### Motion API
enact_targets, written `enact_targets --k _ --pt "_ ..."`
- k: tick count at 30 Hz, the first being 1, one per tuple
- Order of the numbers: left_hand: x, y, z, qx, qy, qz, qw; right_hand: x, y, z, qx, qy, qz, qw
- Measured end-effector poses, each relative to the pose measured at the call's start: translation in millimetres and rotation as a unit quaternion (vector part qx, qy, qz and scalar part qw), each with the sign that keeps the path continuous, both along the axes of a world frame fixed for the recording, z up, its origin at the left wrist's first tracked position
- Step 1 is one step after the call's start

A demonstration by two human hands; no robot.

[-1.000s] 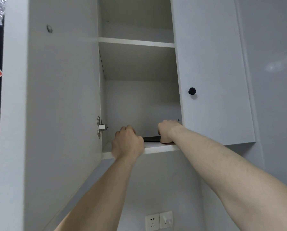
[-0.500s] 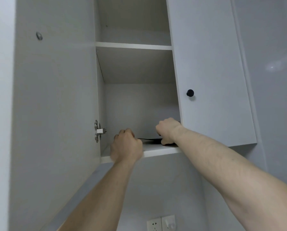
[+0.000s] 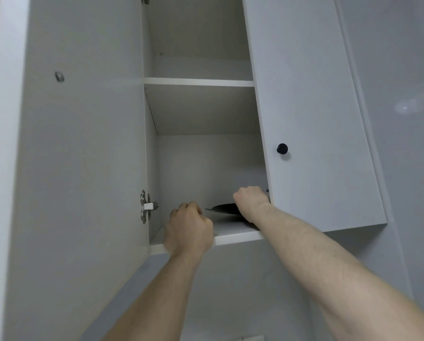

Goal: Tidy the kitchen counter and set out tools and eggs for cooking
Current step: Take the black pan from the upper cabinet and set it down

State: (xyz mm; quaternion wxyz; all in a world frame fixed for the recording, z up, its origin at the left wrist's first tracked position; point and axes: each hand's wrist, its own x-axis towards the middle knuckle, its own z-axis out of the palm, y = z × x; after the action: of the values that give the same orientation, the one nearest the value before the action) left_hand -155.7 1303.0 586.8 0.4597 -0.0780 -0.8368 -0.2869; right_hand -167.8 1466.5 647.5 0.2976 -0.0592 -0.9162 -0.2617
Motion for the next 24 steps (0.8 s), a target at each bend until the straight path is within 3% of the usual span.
enact_targets --k 9,14,24 --pt "2 0 -3 0.003 0.003 0.005 1.0 19 -11 38 -0.117 0.151 0.091 0.977" --pt "6 1 -2 0.009 -0.006 0.007 1.0 31 -14 52 -0.239 0.226 0.152 0.932" --pt "4 -1 -3 0.017 -0.005 -0.015 1.0 70 -38 80 -0.391 0.311 0.252 0.829"
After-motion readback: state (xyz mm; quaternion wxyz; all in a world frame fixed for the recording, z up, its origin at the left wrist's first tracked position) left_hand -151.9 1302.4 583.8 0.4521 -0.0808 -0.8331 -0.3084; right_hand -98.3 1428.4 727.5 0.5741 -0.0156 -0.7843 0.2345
